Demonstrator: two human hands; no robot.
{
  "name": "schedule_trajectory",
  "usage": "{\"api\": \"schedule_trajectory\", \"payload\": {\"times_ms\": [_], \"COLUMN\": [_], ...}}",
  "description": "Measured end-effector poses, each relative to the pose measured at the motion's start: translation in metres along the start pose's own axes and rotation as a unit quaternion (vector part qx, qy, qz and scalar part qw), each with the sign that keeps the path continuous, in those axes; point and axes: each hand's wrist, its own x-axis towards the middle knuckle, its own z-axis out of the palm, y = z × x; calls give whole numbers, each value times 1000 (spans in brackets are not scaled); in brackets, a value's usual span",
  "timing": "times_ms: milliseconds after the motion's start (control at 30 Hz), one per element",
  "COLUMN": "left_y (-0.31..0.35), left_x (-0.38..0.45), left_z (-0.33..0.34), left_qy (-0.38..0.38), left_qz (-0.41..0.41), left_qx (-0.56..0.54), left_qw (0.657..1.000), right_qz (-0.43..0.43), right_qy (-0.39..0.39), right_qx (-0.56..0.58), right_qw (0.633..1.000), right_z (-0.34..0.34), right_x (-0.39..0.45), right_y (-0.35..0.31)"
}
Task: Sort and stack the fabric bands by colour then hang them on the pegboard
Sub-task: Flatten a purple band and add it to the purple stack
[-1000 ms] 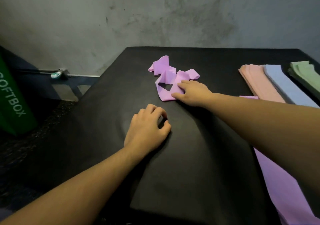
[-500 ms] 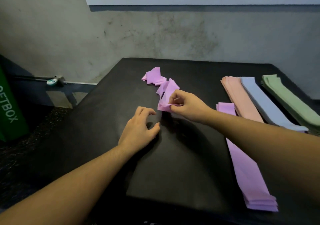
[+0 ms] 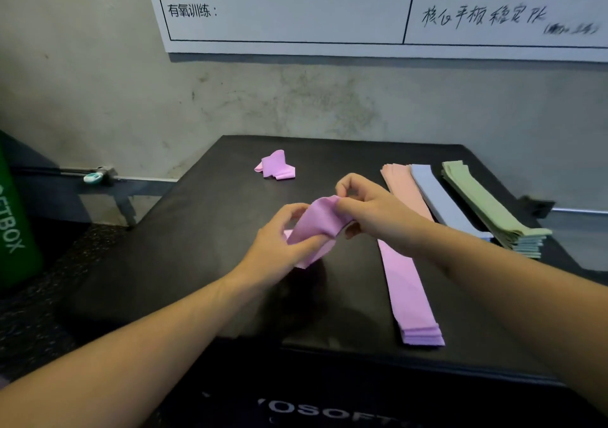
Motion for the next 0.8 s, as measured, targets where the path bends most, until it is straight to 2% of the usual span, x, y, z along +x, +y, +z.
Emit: {"api": "schedule_trajectory", "payload": {"times_ms": [100,200,367,500,667,800], "left_y": [23,41,76,98,120,134], "left_x": [-7,-15,-33,-44,-57,-71], "left_z": [4,8,16,18,19,20], "left_qy": [-4,4,18,31,31,-17], "left_qz": [23,10,-3,-24,-54,-46], "left_qx": [-13,-31,-95,-123,-162,-143], "left_qw": [1000,999,995,992,985,989], "right_qz": [-16,-19,36,68,28,-2], "right_qy": [10,24,71,31,53,106], "right_qx": [33,41,87,49,47,72], "right_qw": [999,999,993,996,997,992], "right_z": [-6,-12,-13,-13,-8,-11], "right_x": [-15,-30,-59,-89,-117,-131], "right_y": [-12,-18,-19,-21,-34,-46]}}
